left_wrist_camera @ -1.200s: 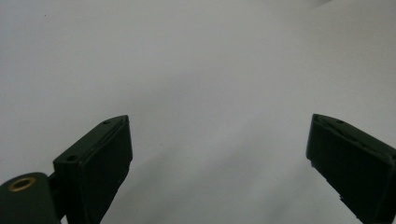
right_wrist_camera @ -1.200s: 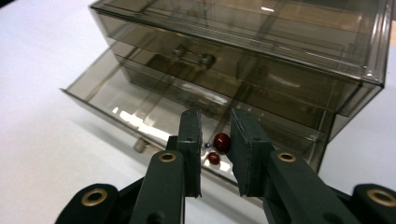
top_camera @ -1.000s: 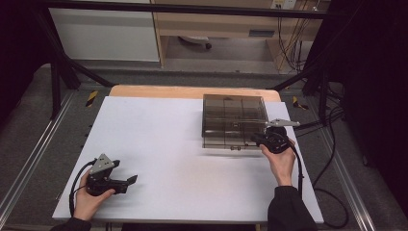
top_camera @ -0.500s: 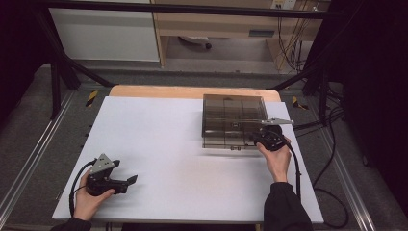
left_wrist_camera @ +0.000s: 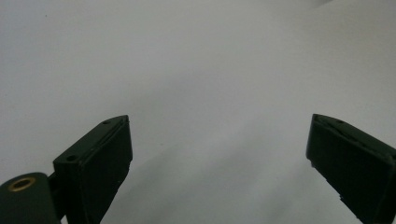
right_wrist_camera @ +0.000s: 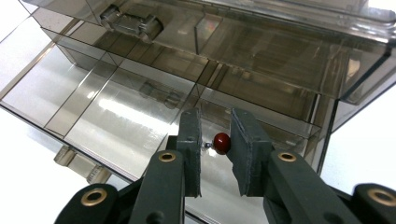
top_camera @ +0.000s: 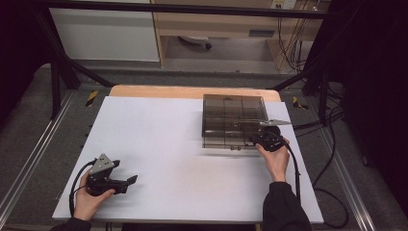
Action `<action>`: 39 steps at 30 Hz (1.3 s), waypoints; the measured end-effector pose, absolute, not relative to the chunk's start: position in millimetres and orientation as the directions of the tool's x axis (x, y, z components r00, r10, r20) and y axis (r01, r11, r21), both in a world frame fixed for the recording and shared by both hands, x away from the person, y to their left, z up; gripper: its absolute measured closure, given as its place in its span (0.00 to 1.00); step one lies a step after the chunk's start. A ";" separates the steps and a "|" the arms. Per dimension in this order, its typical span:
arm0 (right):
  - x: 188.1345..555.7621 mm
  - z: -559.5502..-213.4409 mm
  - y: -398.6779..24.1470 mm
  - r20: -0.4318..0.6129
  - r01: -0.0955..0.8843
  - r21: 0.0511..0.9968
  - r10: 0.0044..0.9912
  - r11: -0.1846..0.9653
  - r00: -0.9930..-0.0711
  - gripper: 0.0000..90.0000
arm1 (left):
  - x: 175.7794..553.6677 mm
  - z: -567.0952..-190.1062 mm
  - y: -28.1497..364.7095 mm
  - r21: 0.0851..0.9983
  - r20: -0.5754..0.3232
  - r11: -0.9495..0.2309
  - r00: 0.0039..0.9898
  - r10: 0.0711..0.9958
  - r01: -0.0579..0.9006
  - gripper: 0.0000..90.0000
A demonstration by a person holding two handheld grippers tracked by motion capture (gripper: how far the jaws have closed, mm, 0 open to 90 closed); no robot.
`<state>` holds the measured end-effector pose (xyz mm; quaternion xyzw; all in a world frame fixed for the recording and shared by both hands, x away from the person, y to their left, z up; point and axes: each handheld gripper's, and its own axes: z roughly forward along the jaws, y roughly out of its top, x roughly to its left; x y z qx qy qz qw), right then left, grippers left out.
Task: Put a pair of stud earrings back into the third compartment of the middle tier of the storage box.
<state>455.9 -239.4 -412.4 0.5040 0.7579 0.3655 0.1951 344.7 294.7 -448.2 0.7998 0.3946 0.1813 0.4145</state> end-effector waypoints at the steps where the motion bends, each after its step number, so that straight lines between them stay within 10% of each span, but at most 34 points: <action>1: 455.8 -412.7 -239.7 0.073 0.624 0.748 0.907 0.225 -0.414 0.83 | 344.7 -448.1 294.6 0.806 -0.037 -0.345 0.623 0.781 0.481 0.07; 22: 448.5 -405.4 -246.0 0.060 0.607 0.761 0.907 0.228 -0.417 0.72 | 344.7 -448.0 294.7 0.806 -0.036 -0.345 0.623 0.781 0.480 0.07; 39: 423.6 -387.9 -239.9 0.048 0.536 0.810 0.883 0.239 -0.466 0.17 | 344.6 -448.0 294.6 0.806 -0.037 -0.345 0.623 0.782 0.481 0.07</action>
